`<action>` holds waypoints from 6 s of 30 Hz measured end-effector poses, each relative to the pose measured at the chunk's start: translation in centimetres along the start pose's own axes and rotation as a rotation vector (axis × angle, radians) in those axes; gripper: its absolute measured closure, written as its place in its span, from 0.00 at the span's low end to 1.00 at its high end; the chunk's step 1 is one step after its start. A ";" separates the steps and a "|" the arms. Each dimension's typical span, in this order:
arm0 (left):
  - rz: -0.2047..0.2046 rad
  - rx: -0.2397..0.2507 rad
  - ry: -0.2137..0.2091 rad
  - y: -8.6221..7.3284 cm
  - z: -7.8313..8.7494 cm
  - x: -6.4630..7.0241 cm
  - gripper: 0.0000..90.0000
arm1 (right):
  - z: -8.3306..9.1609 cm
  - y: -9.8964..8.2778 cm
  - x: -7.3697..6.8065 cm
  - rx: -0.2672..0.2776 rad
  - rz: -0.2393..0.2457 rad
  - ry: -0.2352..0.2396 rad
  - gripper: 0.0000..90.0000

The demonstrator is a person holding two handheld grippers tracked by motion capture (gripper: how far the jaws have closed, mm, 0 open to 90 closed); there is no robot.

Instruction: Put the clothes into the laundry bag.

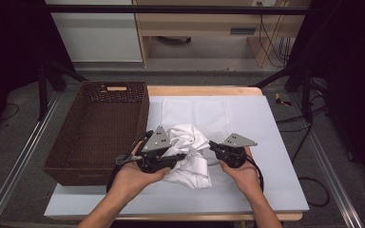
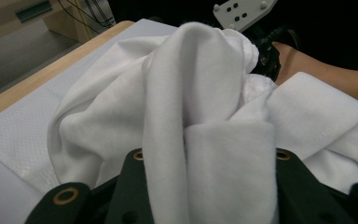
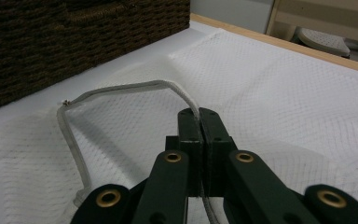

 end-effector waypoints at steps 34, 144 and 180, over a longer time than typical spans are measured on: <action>0.019 -0.001 -0.113 -3.0 -3.5 3.0 0.76 | 0.1 0.0 0.5 0.017 -0.043 0.022 0.99; 0.252 -0.041 0.099 -4.1 -15.0 -2.3 0.45 | 1.3 1.5 -2.0 0.036 0.072 0.023 0.99; 0.136 0.122 0.097 -5.0 -6.2 2.2 0.30 | 2.2 1.0 -1.4 0.054 0.051 -0.012 0.99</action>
Point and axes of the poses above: each handheld gripper's, and its own axes: z roughly backward along the jaws, y roughly out of its top, x roughly to its right, the point moved 6 cm from there along -z, roughly forward along the jaws, and after that the axes turned 10 degrees about -x, right-handed, at the moved point
